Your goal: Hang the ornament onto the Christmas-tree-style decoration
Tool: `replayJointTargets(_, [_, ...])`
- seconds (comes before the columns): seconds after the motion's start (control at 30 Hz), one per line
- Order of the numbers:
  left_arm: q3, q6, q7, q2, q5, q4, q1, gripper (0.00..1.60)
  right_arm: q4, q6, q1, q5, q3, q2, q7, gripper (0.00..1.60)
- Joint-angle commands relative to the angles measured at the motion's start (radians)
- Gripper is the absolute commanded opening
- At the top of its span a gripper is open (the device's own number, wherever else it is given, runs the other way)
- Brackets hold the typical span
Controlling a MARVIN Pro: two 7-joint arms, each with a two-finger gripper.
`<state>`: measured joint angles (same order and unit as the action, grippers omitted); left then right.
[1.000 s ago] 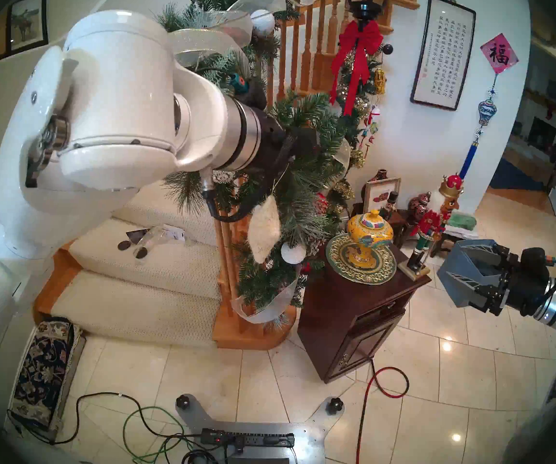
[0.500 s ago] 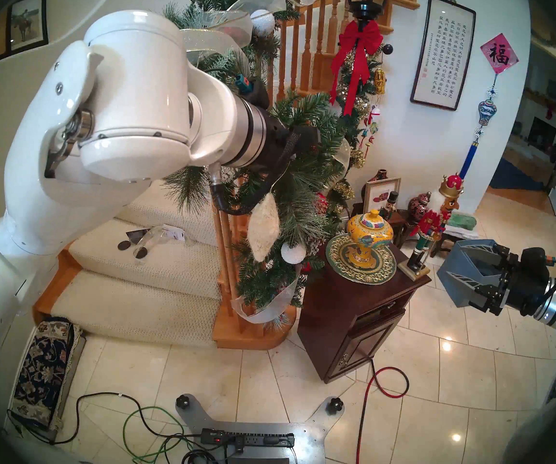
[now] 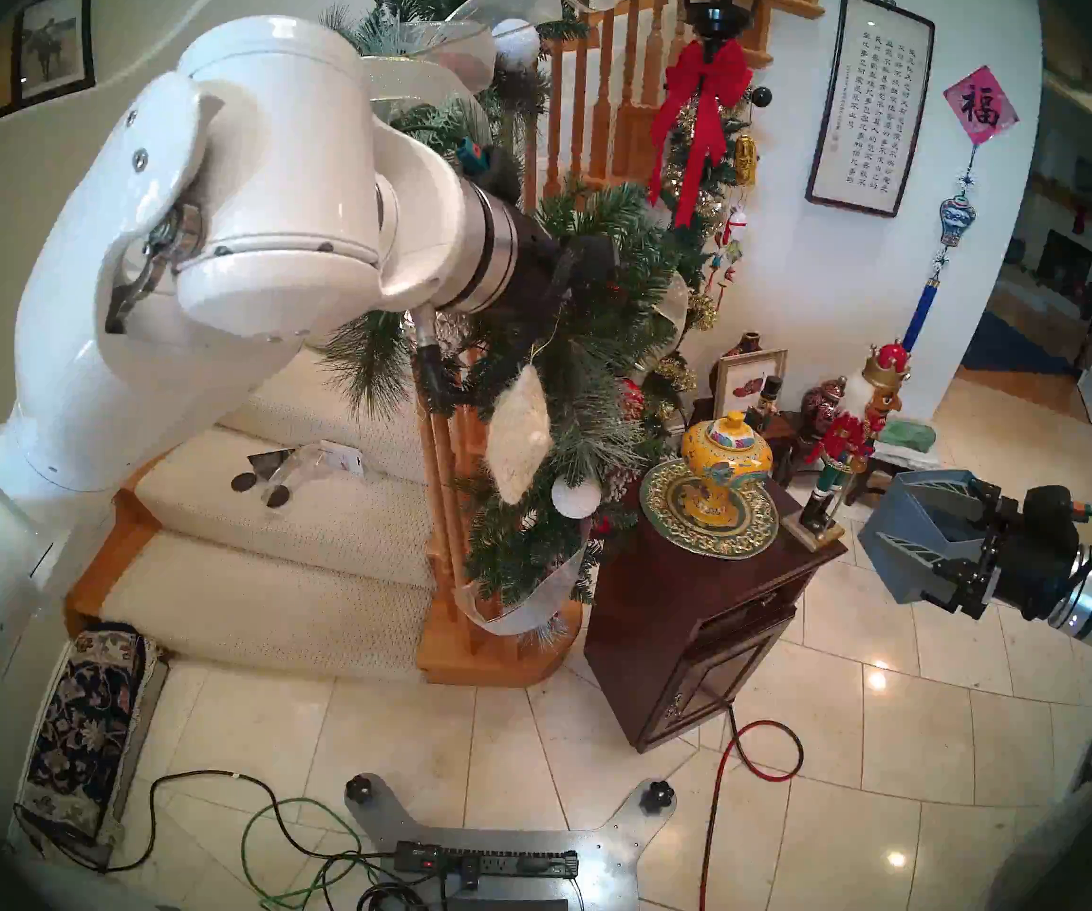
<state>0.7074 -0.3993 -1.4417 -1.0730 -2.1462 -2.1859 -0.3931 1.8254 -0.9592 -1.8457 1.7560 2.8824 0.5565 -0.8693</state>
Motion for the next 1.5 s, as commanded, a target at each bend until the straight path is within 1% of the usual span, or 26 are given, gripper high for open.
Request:
replayJointTargets(0.0, [0.023,0.003,-0.031,0.025,0.014,-0.026,0.027,0.0,0.002,-0.001,-0.004,-0.002,-0.003,-0.002,-0.105,1.6])
replayJointTargets(0.03, [0.025,0.003,-0.031,0.03,0.014,-0.029,0.026,0.0,0.001,-0.001,-0.005,-0.001,-0.003,-0.002,-0.11,1.6])
replayJointTargets(0.07, [0.026,0.004,-0.032,0.035,0.014,-0.033,0.024,0.0,0.003,-0.001,-0.004,-0.004,-0.003,-0.002,-0.098,1.6])
replayJointTargets(0.1, [0.029,0.005,-0.033,0.041,0.013,-0.037,0.022,0.0,0.0,-0.001,-0.005,0.002,-0.003,-0.002,-0.12,1.6])
replayJointTargets(0.13, [0.031,0.006,-0.034,0.047,0.012,-0.042,0.021,0.0,0.003,-0.001,-0.004,-0.004,-0.003,-0.002,-0.096,1.6])
replayJointTargets(0.17, [0.033,0.006,-0.034,0.052,0.011,-0.047,0.019,0.0,0.001,-0.001,-0.004,-0.001,-0.003,-0.002,-0.108,1.6])
replayJointTargets(0.3, [0.036,0.008,-0.036,0.071,0.008,-0.062,0.013,0.0,0.003,-0.001,-0.004,-0.004,-0.003,-0.002,-0.099,1.6])
replayJointTargets(0.4, [0.037,0.012,-0.04,0.085,0.006,-0.07,0.009,0.0,0.001,-0.001,-0.005,-0.001,-0.003,-0.002,-0.111,1.6])
replayJointTargets(0.43, [0.037,0.014,-0.041,0.09,0.005,-0.071,0.006,0.0,0.002,-0.001,-0.004,-0.004,-0.003,-0.002,-0.101,1.6])
replayJointTargets(0.53, [0.037,0.021,-0.042,0.102,0.002,-0.071,0.001,0.0,0.001,-0.001,-0.005,-0.002,-0.003,-0.002,-0.109,1.6])
replayJointTargets(0.57, [0.037,0.022,-0.042,0.105,0.001,-0.069,-0.001,0.0,0.002,-0.001,-0.004,-0.004,-0.003,-0.002,-0.101,1.6])
replayJointTargets(0.67, [0.036,0.028,-0.042,0.114,-0.001,-0.069,-0.005,0.0,0.0,-0.001,-0.005,0.001,-0.003,-0.002,-0.12,1.6])
replayJointTargets(0.7, [0.036,0.03,-0.042,0.117,-0.001,-0.07,-0.006,0.0,0.004,-0.001,-0.004,-0.007,-0.003,-0.002,-0.09,1.6])
replayJointTargets(0.73, [0.035,0.03,-0.042,0.119,-0.002,-0.071,-0.007,0.0,0.002,-0.001,-0.004,-0.003,-0.003,-0.002,-0.106,1.6])
replayJointTargets(0.83, [0.032,0.034,-0.042,0.126,-0.003,-0.073,-0.011,0.0,0.001,-0.001,-0.005,-0.001,-0.003,-0.002,-0.114,1.6])
replayJointTargets(0.87, [0.032,0.035,-0.042,0.128,-0.004,-0.073,-0.012,0.0,0.003,-0.001,-0.004,-0.006,-0.003,-0.002,-0.095,1.6])
replayJointTargets(0.93, [0.03,0.037,-0.042,0.131,-0.004,-0.074,-0.013,0.0,0.0,-0.001,-0.005,-0.001,-0.003,-0.002,-0.115,1.6])
replayJointTargets(0.97, [0.03,0.038,-0.042,0.132,-0.004,-0.074,-0.013,0.0,0.002,-0.001,-0.004,-0.004,-0.003,-0.002,-0.102,1.6])
replayJointTargets(1.03, [0.029,0.04,-0.042,0.134,-0.004,-0.075,-0.013,0.0,0.0,-0.001,-0.005,-0.001,-0.003,-0.002,-0.115,1.6])
replayJointTargets(1.07, [0.028,0.041,-0.042,0.134,-0.004,-0.075,-0.013,0.0,0.004,-0.001,-0.004,-0.007,-0.003,-0.002,-0.091,1.6])
replayJointTargets(1.1, [0.028,0.042,-0.042,0.135,-0.004,-0.075,-0.013,0.0,0.0,-0.001,-0.005,0.0,-0.003,-0.002,-0.12,1.6])
replayJointTargets(1.2, [0.027,0.043,-0.042,0.136,-0.005,-0.076,-0.012,0.0,0.003,-0.001,-0.004,-0.006,-0.003,-0.002,-0.097,1.6])
replayJointTargets(1.47, [0.022,0.044,-0.042,0.138,-0.011,-0.075,-0.008,0.0,0.001,-0.001,-0.005,-0.004,-0.003,-0.002,-0.109,1.6])
